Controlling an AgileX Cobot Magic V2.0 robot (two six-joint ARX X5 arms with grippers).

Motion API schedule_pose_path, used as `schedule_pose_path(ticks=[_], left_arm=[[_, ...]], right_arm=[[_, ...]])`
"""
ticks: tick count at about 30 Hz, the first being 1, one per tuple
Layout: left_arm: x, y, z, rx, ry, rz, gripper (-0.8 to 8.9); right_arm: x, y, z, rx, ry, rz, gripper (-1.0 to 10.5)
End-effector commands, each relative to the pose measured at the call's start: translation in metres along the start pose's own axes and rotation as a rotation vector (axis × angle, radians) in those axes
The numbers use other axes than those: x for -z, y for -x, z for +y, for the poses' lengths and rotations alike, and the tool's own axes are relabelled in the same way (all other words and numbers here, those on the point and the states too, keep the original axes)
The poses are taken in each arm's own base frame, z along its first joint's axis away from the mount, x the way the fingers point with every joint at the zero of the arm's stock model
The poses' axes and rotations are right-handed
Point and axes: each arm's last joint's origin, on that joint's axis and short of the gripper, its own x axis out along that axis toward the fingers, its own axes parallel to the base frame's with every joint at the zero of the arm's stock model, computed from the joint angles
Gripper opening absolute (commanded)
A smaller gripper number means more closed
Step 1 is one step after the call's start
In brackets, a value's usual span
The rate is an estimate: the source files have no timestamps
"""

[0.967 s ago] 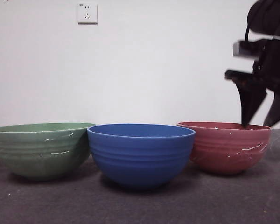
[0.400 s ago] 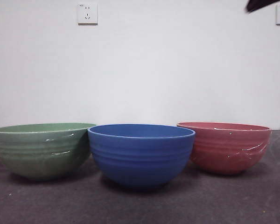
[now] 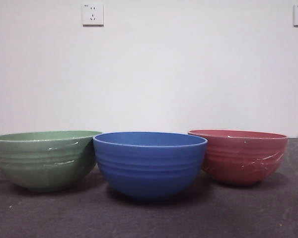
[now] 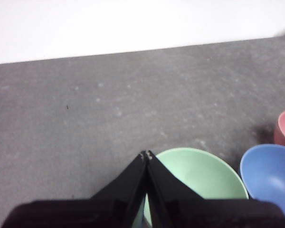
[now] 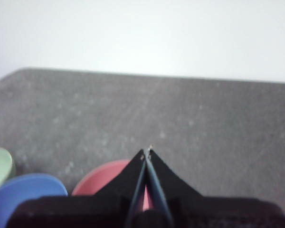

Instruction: Pick up the green bowl on the top,put the green bowl on the left,pick up the red bowl in the middle,put the red bowl on the right

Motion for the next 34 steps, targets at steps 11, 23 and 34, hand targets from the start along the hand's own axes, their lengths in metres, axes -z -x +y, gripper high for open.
schedule_pose_path(ticks=[11, 23, 34], left_arm=[[0.014, -0.002, 0.001, -0.009, 0.010, 0.148, -0.04], [0.021, 0.044, 0.005, -0.108, -0.062, -0.093, -0.04], [0.090, -0.004, 0.018, -0.185, -0.056, -0.257, -0.04]], right_arm=[[0.004, -0.004, 0.000, 0.001, -0.022, 0.031, 0.0], [0.004, -0.004, 0.000, 0.002, -0.022, 0.032, 0.0], [0.004, -0.004, 0.000, 0.002, -0.022, 0.032, 0.0]])
